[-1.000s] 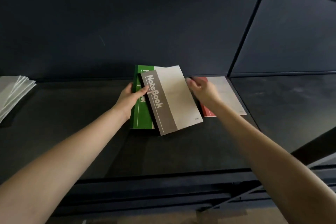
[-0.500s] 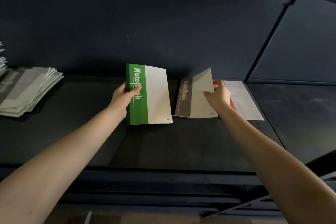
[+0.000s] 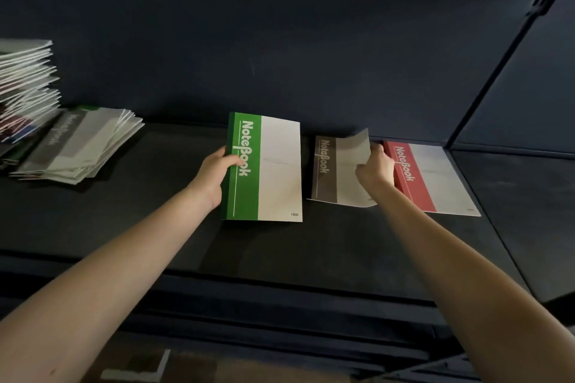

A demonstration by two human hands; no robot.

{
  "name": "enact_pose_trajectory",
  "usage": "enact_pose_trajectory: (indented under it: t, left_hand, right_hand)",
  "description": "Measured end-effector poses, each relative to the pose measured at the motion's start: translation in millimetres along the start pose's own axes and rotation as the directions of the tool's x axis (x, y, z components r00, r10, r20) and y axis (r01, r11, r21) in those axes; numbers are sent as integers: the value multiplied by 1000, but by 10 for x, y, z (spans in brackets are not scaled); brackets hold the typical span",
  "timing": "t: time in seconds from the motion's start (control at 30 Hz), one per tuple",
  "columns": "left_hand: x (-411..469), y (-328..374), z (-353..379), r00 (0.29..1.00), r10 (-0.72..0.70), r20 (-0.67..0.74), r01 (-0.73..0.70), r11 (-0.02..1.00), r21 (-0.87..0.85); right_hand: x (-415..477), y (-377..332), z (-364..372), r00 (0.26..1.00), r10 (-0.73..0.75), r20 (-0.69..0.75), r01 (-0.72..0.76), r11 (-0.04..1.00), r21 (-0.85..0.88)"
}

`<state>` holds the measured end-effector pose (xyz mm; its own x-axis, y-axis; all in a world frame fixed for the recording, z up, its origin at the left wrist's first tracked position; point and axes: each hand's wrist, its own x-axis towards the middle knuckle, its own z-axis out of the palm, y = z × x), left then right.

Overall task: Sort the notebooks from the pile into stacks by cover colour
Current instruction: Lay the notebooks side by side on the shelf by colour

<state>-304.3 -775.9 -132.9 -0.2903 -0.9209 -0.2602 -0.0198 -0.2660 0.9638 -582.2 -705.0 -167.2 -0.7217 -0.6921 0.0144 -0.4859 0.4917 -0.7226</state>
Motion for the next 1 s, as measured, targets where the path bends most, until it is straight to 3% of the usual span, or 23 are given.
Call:
enact_pose_trajectory:
  t: [0.17, 0.3, 0.37, 0.43, 0.5, 0.57, 0.63, 0.7, 0.8, 0.93, 1.0]
  left_hand:
    - [-20, 12, -99, 999, 4, -31, -5, 1000, -31]
    - [-38, 6, -123, 999, 5, -33, -6, 999, -40]
    - [-49, 9, -120, 1000, 17, -21, -18, 999, -30]
    - [-59, 15, -113, 999, 32, -8, -32, 999, -20]
    - [-55, 12, -98, 999, 40, 4, -40, 999, -17]
    - [-48, 11, -72, 999, 49, 1, -49, 999, -20]
    - [-32, 21, -40, 998, 59, -16, -59, 998, -15]
    - [-14, 29, -18, 997, 66, -28, -66, 998, 0]
    - [49, 2, -60, 996, 80, -39, -78, 996, 40]
    - [176, 2, -151, 988, 138, -66, -130, 986, 104]
    - [237, 32, -268, 975, 209, -76, -187, 954, 233]
  right_hand:
    - [22, 52, 16, 995, -97, -14, 94, 985, -146]
    - [40, 66, 50, 995, -97, -22, 92, 982, -162]
    - [12, 46, 49, 985, -168, -44, 157, 971, -183]
    - [-74, -37, 67, 958, -282, -50, 275, 954, -116]
    - [-254, -204, 125, 945, -326, 14, 324, 944, 64]
    - [-458, -400, 199, 941, -278, 193, 217, 934, 284]
    - [-642, -518, 325, 890, -242, 385, 33, 879, 475]
    - [-761, -542, 457, 865, -224, 449, -92, 809, 580]
    - [-818, -517, 599, 898, -181, 401, -111, 788, 605]
    - [-795, -599, 599, 941, -208, 268, 31, 840, 542]
    - [-755, -678, 595, 957, -196, 212, 71, 872, 485]
